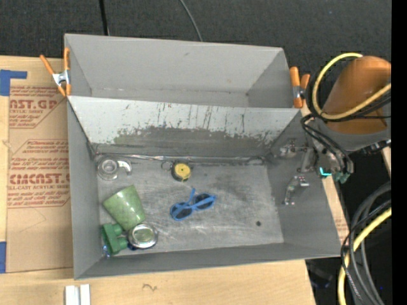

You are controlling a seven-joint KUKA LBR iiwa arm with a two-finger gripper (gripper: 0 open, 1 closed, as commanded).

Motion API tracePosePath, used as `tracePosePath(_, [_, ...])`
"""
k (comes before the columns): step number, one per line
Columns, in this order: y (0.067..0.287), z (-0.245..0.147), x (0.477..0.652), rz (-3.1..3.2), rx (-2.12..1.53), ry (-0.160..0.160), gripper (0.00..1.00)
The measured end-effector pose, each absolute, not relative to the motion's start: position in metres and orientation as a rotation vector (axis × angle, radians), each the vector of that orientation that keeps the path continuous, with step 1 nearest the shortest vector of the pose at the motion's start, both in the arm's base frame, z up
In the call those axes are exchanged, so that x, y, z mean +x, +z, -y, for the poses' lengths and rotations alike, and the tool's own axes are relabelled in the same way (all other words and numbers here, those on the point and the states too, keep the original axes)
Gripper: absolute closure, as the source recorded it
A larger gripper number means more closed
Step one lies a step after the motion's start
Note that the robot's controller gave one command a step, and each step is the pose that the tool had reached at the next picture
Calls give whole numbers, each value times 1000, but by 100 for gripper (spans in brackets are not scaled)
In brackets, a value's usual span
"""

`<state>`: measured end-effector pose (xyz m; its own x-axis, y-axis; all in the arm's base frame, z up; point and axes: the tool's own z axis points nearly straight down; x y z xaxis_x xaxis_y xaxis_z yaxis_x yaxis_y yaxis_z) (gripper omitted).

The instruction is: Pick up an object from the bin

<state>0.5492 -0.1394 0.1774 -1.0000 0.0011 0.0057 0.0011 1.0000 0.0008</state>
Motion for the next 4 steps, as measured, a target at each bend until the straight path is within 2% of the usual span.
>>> tracePosePath(1, [131, 43, 548, 3123, 331, -6, 0])
tracePosePath(2, [76, 14, 511, 3110, 399, -6, 0])
tracePosePath(3, [80, 16, 514, 3116, 397, 0, 100])
tracePosePath(4, [79, 16, 513, 3115, 397, 0, 0])
